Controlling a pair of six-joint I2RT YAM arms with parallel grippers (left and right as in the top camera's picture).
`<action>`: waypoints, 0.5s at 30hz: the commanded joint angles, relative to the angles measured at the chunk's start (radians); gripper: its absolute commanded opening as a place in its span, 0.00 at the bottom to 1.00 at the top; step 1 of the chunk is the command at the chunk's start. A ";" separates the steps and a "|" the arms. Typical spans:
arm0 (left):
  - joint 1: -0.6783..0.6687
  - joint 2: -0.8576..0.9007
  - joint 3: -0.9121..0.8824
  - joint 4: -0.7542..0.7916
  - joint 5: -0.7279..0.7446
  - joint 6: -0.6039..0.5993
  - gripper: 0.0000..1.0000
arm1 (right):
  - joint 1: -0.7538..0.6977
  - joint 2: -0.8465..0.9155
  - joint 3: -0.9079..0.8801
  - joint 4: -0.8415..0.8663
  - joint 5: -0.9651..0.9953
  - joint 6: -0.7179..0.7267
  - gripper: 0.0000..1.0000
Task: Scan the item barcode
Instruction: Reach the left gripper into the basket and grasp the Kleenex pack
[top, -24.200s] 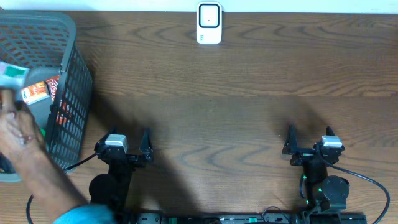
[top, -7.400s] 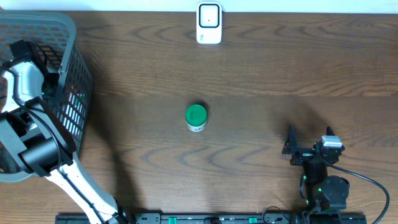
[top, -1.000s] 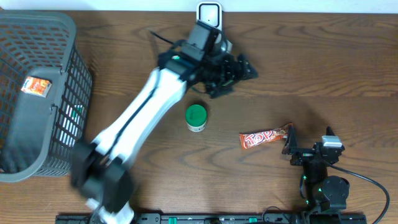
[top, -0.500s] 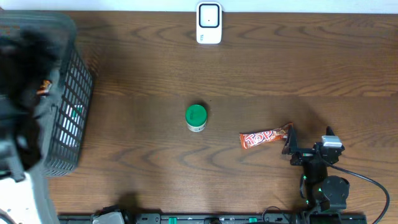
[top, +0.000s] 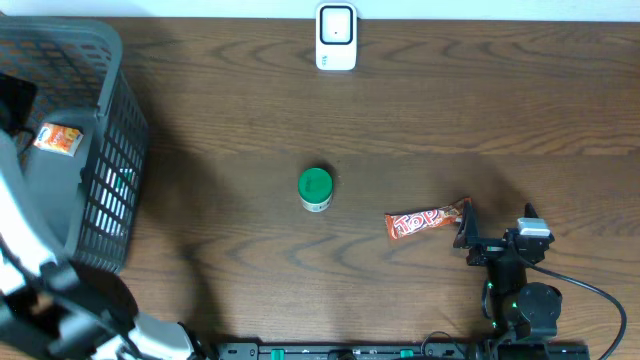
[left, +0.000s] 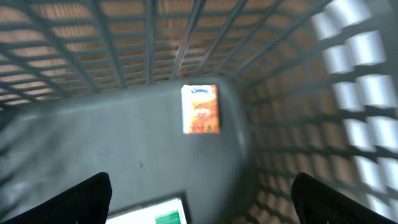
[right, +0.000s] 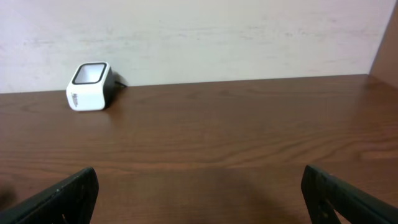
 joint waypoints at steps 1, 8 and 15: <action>-0.006 0.095 -0.008 0.043 -0.046 -0.013 0.93 | -0.004 -0.006 -0.001 -0.004 0.009 -0.008 0.99; -0.008 0.240 -0.008 0.154 -0.047 -0.018 0.92 | -0.004 -0.006 -0.001 -0.004 0.009 -0.008 0.99; -0.018 0.346 -0.008 0.216 -0.046 -0.062 0.92 | -0.004 -0.006 -0.001 -0.004 0.009 -0.008 0.99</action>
